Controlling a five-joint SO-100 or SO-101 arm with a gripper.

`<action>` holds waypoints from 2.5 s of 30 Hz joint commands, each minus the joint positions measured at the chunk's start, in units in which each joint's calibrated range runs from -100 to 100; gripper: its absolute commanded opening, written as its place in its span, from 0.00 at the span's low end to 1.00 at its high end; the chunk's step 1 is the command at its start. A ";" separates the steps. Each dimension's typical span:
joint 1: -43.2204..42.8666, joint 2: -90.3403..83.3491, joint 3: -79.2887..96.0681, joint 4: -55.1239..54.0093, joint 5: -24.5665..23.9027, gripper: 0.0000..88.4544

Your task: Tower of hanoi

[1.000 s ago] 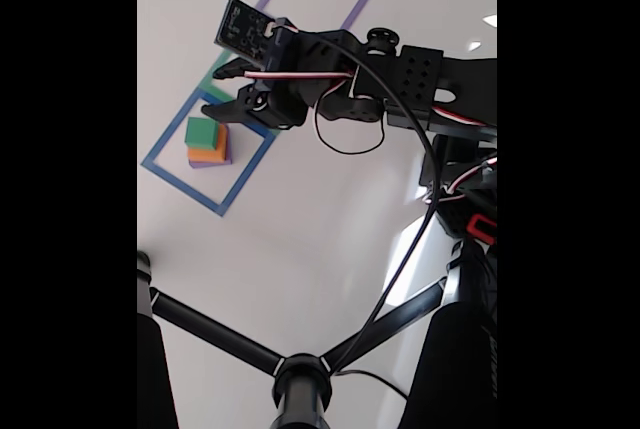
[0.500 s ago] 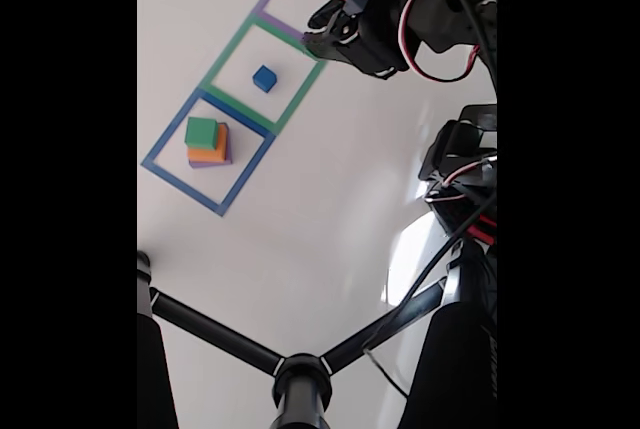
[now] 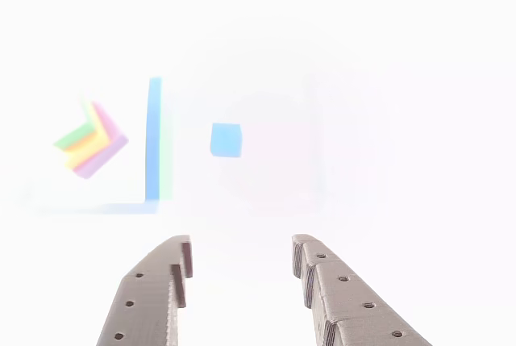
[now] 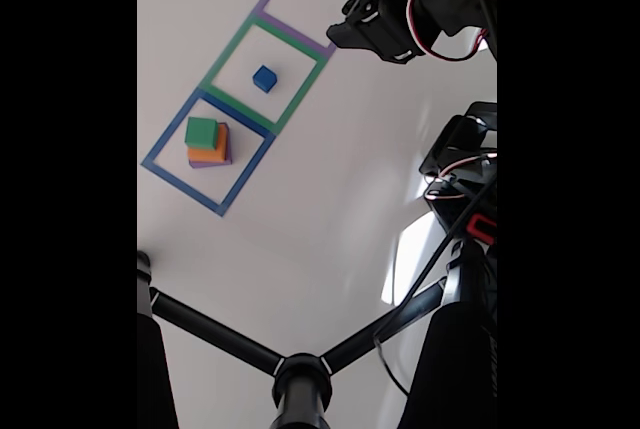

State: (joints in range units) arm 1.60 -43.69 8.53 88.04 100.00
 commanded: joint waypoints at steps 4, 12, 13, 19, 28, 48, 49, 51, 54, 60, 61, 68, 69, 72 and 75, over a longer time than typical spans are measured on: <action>3.01 -4.15 19.83 -21.56 0.00 0.28; 4.16 -4.23 42.29 -48.45 0.00 0.33; 4.16 -3.99 45.11 -52.41 0.00 0.33; 3.39 0.21 61.29 -78.65 0.00 0.34; 2.33 12.40 71.29 -103.75 0.00 0.34; -1.02 40.10 70.29 -134.20 0.00 0.33; -1.12 40.58 70.20 -134.60 0.00 0.33; -1.21 41.79 69.93 -135.57 0.00 0.33; -1.21 44.13 69.20 -137.19 0.00 0.33; -1.21 48.09 67.65 -139.54 0.00 0.33; -1.31 48.57 67.47 -139.86 0.00 0.33; -0.93 51.08 67.38 -140.84 0.00 0.32; -0.83 51.48 67.38 -141.08 0.00 0.32; -0.73 52.29 67.38 -141.56 0.00 0.32; -0.93 52.77 67.11 -141.73 0.00 0.32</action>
State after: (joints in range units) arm 0.86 9.24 77.28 -52.33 99.41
